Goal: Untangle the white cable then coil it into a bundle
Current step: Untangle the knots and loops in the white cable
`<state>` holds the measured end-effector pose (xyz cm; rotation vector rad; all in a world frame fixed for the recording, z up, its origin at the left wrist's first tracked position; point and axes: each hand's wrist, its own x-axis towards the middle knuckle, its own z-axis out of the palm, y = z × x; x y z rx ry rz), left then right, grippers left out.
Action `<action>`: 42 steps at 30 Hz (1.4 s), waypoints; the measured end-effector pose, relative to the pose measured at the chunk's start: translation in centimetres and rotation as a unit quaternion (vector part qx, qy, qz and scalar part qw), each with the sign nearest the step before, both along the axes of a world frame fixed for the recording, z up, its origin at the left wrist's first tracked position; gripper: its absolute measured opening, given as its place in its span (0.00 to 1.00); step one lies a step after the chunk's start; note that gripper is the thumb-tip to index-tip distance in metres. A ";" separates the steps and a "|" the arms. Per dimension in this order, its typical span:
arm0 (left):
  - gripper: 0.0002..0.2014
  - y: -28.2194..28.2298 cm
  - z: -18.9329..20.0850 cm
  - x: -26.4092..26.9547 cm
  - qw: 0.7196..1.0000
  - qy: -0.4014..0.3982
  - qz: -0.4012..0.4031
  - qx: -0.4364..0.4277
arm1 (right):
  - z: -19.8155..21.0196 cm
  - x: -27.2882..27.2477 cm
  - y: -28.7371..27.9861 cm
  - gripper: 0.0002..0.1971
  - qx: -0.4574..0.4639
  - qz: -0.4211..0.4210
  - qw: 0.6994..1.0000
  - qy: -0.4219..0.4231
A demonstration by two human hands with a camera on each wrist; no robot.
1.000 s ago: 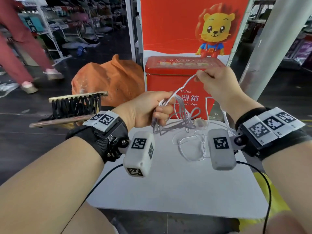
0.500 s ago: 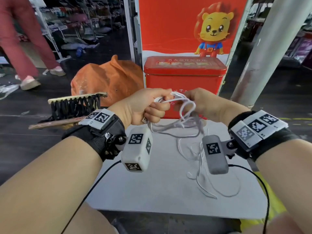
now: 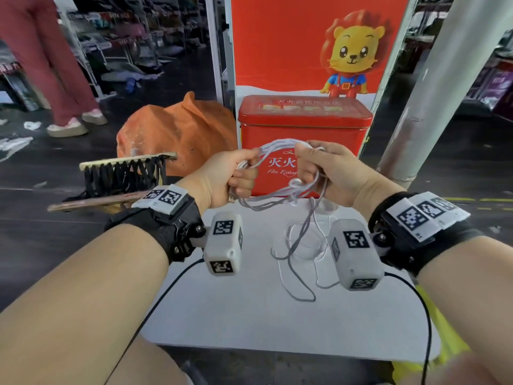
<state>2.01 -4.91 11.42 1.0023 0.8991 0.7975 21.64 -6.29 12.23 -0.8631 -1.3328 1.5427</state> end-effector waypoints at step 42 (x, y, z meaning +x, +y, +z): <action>0.16 -1.5 1.2 2.3 0.983 0.111 -0.147 0.024 | -1.7 3.8 2.8 0.19 0.203 -0.277 0.813 -0.469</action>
